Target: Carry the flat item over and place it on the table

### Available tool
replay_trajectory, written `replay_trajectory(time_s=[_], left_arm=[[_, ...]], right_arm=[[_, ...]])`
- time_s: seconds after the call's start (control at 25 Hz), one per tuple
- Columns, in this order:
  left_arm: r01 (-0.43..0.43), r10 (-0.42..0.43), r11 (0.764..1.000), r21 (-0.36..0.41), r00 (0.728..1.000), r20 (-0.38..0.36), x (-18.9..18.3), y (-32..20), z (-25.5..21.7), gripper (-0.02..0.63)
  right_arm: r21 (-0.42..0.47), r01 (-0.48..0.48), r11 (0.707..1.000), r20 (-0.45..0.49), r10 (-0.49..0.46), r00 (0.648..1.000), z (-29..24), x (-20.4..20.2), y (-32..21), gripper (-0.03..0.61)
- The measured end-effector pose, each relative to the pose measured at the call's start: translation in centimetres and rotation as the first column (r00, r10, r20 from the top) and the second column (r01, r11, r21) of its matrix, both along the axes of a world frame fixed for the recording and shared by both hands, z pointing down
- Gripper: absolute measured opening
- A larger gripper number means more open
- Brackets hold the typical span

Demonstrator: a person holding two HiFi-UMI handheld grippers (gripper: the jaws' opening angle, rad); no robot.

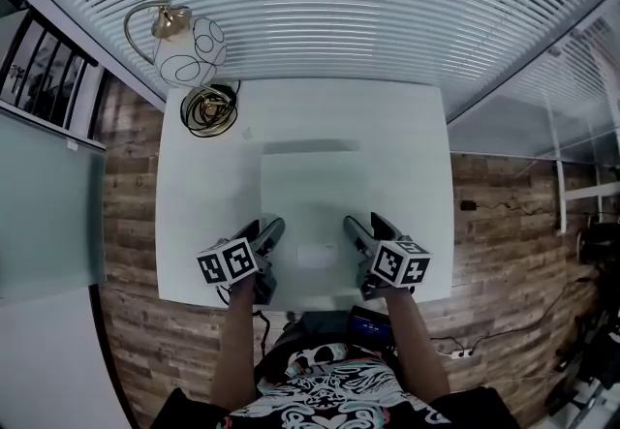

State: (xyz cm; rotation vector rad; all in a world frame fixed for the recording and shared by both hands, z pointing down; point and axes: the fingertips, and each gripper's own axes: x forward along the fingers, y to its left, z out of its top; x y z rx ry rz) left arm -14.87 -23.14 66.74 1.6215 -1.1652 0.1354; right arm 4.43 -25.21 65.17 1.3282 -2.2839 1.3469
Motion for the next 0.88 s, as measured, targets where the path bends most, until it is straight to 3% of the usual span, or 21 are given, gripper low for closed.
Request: replay_trajectory(time_s=[0.28,0.64,0.88], left_arm=[[0.004,-0.004,1.0,-0.004,1.0,0.021,0.0,0.2,0.0,0.299],[0.003,-0.011,0.999,0.051,0.988,0.153,-0.9,-0.1,-0.8,0.299],[0.009,-0.019,0.996,0.083,0.992,0.126,-0.4,-0.2,-1.4,0.299]], right_arm=[[0.01,0.004,1.0,-0.003,-0.004,1.0,-0.1,0.1,0.0,0.287],[0.029,-0.012,1.0,-0.026,0.013,1.0,-0.3,-0.1,0.1,0.287],[0.075,-0.001,0.997,-0.045,0.004,0.999,-0.8,0.1,0.5,0.287]])
